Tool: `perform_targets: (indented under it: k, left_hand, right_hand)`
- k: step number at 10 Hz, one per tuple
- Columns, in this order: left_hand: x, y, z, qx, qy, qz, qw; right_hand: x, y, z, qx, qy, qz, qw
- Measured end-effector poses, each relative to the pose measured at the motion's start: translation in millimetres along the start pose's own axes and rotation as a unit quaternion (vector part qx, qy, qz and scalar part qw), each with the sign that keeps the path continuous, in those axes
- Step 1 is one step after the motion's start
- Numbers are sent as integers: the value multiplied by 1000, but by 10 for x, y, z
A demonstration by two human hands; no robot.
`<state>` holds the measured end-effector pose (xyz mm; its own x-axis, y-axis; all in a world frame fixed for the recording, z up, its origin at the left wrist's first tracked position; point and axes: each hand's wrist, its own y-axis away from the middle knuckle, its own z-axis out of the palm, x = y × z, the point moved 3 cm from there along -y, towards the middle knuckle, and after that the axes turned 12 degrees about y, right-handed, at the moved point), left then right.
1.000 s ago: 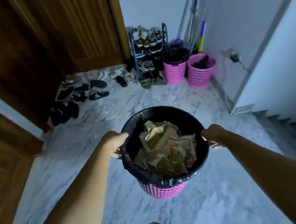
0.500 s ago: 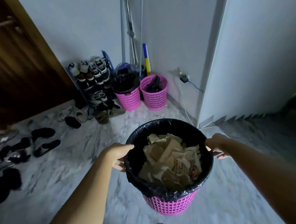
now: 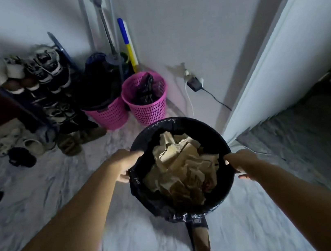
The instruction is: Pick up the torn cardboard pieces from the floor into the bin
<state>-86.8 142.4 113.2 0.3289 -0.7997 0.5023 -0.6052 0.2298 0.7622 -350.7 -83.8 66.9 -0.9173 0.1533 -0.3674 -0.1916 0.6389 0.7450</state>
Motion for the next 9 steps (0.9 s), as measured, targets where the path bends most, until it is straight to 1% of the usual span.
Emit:
perform_targets:
  k: [1,2,3,4,5,6,7,8,9]
  left_hand:
    - [142,-1355,333,7,-13,-25,1000]
    - [176,-2499,665,6,-1,-43,999]
    - [242,-3304,950,0,61,-57,997]
    - [368,-3837,1145,1,93,-50,994]
    - [477,-4106,1291,-3,105,1,994]
    - [471,-4150,1396,9,74,48,996]
    - [428,-4040,1415,1,28,51,998]
    - [440,-3782,1243,1,24,59,998]
    - [348,-3284,1027,-11,-45,61,997]
  right_hand:
    - [-263,-1349,331,-11,-23,21,999]
    - [-448,-2424,634,-12,-41,35,998]
    - [-629,-3163,821,-16,-73,31,997]
    - [-730,-3696,903,-15,-100,19,995]
    - [-737,-4127,1007,-30,-105,-11,994]
    - [-650,-4517,1142,-38,-111,-56,992]
    - [-875,-4027,1029,-42,-21,-87,995]
    - [-1092,-3367,814,-10,124,-136,983]
    - [-1157,-2632,652,-30,195,-208,958]
